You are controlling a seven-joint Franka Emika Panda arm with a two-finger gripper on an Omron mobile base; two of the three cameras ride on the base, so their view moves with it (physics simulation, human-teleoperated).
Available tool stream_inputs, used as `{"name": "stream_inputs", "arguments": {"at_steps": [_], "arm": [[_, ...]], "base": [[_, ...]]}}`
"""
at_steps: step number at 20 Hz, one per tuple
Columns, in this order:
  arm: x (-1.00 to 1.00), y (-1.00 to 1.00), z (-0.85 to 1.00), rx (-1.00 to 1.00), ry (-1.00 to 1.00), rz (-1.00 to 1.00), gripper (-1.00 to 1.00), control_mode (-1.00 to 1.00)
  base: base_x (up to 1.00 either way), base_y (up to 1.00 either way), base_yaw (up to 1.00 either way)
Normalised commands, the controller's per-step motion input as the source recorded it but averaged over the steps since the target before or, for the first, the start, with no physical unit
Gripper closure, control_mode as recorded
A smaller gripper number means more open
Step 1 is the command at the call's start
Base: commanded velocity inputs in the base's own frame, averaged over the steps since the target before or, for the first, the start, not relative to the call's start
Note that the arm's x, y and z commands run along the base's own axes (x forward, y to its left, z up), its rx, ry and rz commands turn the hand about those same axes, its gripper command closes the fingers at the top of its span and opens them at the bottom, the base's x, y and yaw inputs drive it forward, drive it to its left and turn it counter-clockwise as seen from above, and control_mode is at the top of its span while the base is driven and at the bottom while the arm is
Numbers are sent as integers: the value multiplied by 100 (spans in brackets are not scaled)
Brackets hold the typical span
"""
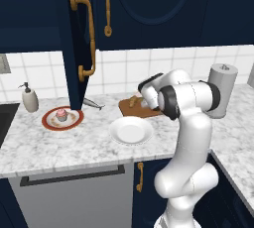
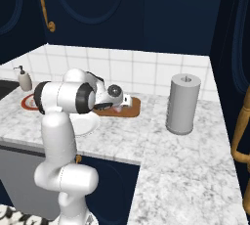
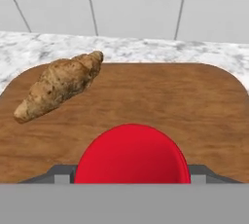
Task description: From the different types of pastries on the counter, select a croissant and place it on the cutting board. Then retrieve a jar of jam from the cabinet and place it alongside the croissant on the cutting board.
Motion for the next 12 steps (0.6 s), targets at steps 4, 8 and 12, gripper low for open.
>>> {"name": "stream_inputs", "arguments": {"at_steps": [4,8,12], "arm": [[30,-3,-39,0,-1,0,100,-100],[40,0,-32,0,-3,0,100,-100],[40,-1,-30,0,3,0,-100,-100]], "base": [[0,0,0],[0,0,0],[0,0,0]]}}
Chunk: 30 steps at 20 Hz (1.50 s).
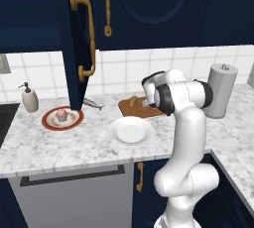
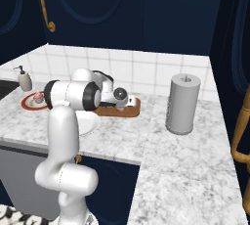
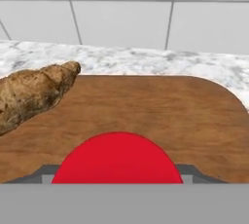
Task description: From the different types of pastries on the counter, select a croissant and place it on the cutting board. Then retrieve a jar of jam from the cabinet and place it alongside the croissant on the cutting board.
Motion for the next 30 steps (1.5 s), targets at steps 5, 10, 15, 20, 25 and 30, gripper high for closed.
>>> {"name": "stream_inputs", "arguments": {"at_steps": [5,10,15,20,25,30], "arm": [[16,0,-27,0,0,0,-100,-100],[0,0,0,0,6,0,-100,-100],[9,0,12,0,3,0,-100,-100],[0,0,42,2,1,0,-100,-100],[-40,0,66,7,2,0,-100,-100],[-93,0,45,3,5,0,-100,-100]], "base": [[0,0,0],[0,0,0],[0,0,0],[0,0,0],[0,0,0],[0,0,0]]}}
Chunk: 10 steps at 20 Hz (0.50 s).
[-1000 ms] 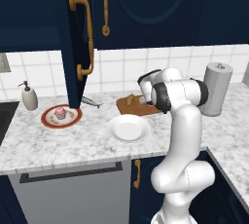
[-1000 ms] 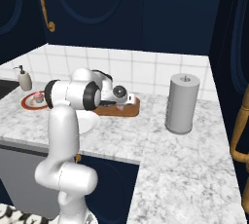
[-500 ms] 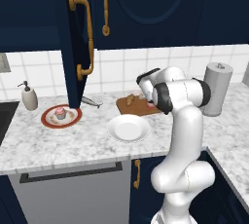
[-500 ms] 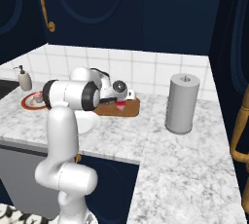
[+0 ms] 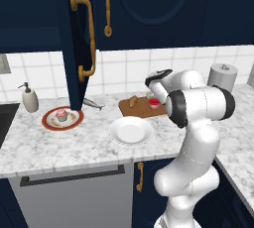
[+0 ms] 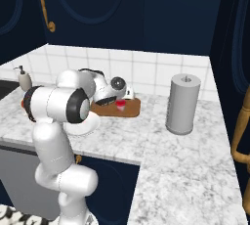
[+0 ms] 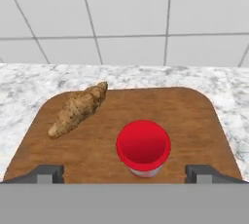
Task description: From the different types of pastries on the counter, select a croissant and place it on the cutting board. Then retrieve a jar of jam from the cabinet and place it alongside the croissant on the cutting board.
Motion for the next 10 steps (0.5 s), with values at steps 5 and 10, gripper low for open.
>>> {"name": "stream_inputs", "arguments": {"at_steps": [5,10], "arm": [[-100,0,50,2,5,0,-100,-100],[-95,1,60,1,7,0,-100,-100]], "base": [[0,0,0],[0,0,0]]}}
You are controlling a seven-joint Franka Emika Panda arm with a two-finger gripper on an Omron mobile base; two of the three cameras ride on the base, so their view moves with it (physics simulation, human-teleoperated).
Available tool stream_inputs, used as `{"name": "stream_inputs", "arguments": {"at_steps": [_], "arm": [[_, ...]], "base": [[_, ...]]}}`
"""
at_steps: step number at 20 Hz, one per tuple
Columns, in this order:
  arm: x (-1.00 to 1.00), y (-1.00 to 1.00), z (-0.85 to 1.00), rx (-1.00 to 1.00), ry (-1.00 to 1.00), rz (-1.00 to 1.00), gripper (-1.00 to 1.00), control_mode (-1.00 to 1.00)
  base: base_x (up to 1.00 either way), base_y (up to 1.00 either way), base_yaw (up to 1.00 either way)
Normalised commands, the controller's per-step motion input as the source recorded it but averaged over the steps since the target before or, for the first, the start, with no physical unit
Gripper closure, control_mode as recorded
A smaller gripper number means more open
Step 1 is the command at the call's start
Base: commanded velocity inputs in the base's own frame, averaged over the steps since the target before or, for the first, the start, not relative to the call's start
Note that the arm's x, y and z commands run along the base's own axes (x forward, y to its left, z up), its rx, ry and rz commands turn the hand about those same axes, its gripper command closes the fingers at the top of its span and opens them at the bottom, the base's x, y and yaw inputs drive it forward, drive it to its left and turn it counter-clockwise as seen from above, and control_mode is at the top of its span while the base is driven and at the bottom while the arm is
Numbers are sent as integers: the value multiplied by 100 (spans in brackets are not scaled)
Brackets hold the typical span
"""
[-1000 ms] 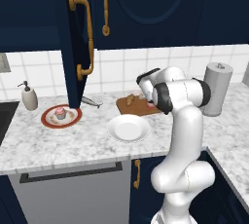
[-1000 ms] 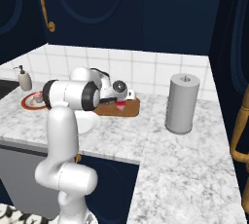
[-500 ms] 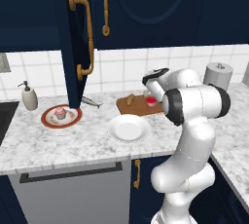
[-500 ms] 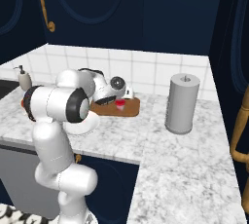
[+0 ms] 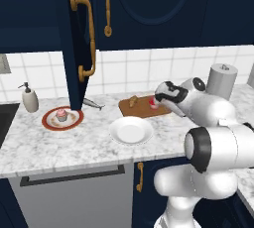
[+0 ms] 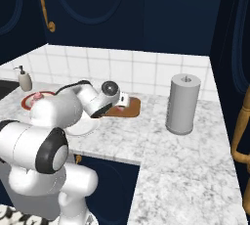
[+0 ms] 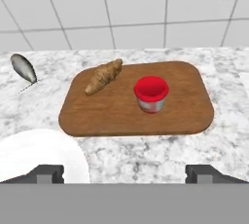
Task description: From the different types of pastries on the counter, select a croissant and place it on the cutting board. Then retrieve a jar of jam from the cabinet and place it alongside the croissant on the cutting board.
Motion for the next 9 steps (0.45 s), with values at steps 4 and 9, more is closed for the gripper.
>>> {"name": "stream_inputs", "arguments": {"at_steps": [4,9], "arm": [[-79,36,57,0,18,0,-100,-100],[-28,44,34,0,24,0,-100,-100]], "base": [[0,0,0],[0,0,0]]}}
